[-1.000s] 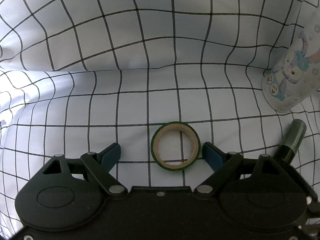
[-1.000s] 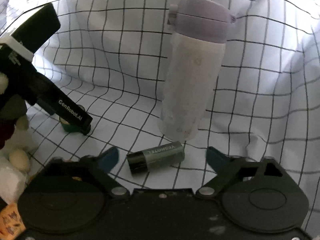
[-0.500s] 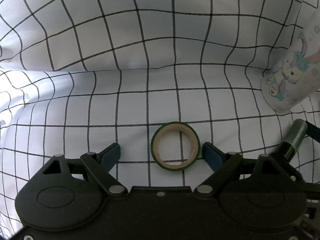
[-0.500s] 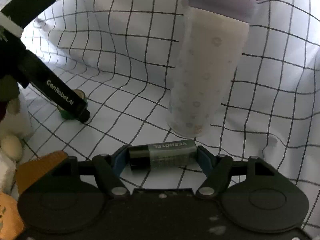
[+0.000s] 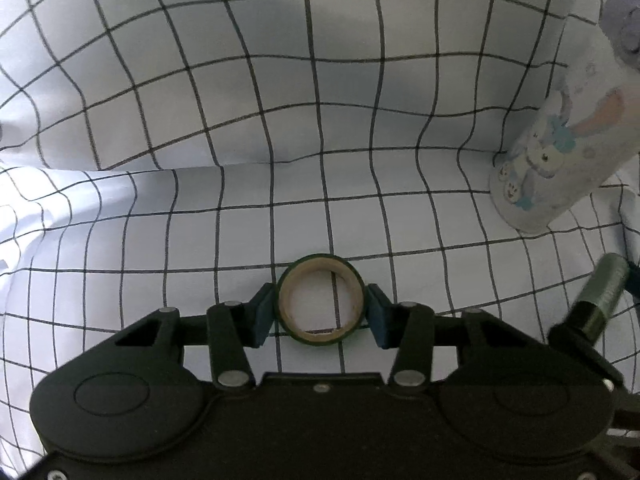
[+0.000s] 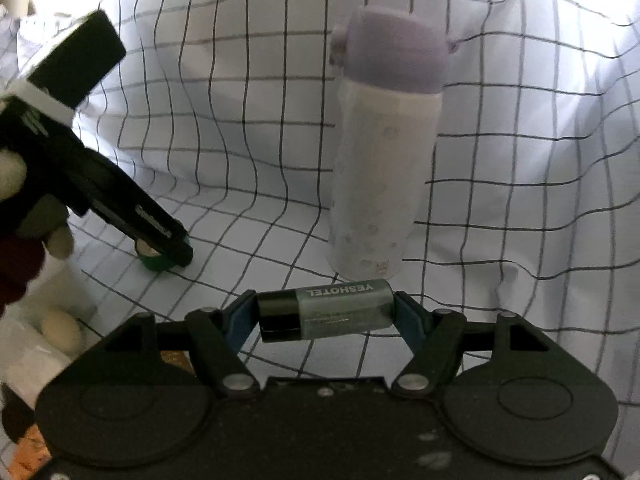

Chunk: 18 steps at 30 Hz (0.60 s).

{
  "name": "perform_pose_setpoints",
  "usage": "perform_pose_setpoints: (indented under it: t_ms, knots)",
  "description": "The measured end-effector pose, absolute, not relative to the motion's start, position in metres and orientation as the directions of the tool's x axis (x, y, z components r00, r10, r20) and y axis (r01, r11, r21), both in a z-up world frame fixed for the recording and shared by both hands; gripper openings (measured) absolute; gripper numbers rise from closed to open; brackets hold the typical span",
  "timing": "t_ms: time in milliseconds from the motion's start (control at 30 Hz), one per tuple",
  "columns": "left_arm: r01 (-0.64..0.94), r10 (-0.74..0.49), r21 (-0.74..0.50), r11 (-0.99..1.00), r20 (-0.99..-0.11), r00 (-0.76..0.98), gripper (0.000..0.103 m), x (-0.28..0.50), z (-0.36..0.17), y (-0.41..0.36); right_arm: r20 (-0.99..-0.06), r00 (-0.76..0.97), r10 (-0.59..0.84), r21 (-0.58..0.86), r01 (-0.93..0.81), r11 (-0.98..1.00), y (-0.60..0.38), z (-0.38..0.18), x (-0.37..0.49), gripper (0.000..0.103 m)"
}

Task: Organize soft objects
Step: 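Lift the tape roll with the left tool while the right tool carries the cylinder toward the basket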

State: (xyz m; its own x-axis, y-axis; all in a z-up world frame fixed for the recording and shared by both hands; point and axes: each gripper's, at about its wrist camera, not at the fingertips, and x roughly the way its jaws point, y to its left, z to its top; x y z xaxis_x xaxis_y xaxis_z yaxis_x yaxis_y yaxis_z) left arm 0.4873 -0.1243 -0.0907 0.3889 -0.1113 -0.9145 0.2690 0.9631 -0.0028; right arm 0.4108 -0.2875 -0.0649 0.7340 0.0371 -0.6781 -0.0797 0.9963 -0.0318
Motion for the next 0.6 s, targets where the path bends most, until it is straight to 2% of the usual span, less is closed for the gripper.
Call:
perform_pose_setpoints:
  t_ms: [333,600]
  knots:
    - [0.277,-0.164,-0.023,0.961,-0.852,0.497,0.047,0.420,-0.025,-0.116,-0.605,0.797,-0.002,0.003,0.005,1.000,-0.280,-0.012,0.344,0.072]
    - [0.279,-0.199,-0.033,0.960,-0.779,0.594,0.047,0.334,0.032,-0.083,-0.519,0.855,0.019,0.046,0.006,0.999,-0.259,0.037,0.249,0.072]
